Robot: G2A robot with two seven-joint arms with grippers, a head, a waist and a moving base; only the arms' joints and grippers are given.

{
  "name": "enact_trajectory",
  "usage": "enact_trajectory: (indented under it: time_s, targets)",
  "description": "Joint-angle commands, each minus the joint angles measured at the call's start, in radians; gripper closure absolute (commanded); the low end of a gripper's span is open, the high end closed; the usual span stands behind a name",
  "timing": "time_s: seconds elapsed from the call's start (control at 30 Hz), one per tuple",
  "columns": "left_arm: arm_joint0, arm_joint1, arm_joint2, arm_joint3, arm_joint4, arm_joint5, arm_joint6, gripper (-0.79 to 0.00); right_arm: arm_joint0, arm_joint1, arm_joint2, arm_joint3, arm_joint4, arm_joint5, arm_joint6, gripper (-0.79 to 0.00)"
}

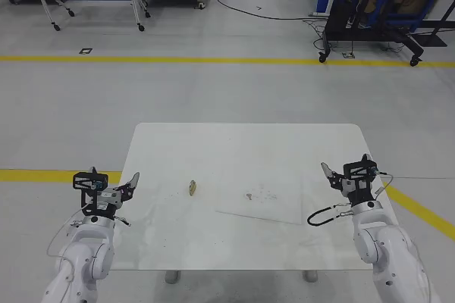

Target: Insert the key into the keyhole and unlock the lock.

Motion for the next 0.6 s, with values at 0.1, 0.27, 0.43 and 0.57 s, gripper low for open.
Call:
enact_trajectory:
  time_s: [0.1,0.27,0.43,0.57]
  targets:
    - [0.000,0.000,0.000,0.000,0.000,0.000,0.000,-0.784,0.000,0.000,0.000,0.000,0.000,0.000,0.000,-0.784]
    - [0.000,0.000,0.000,0.000,0.000,0.000,0.000,-0.785,0.058,-0.003,-0.065,0.028,0.007,-0.102,0.025,-0.785]
    - [0.000,0.000,0.000,0.000,0.000,0.000,0.000,-0.785,0.144,-0.006,-0.142,0.092,-0.003,-0.230,0.039,-0.785]
    - [0.000,0.000,0.000,0.000,0.000,0.000,0.000,-0.785,0.217,-0.008,-0.210,0.164,0.017,-0.384,0.048,-0.785]
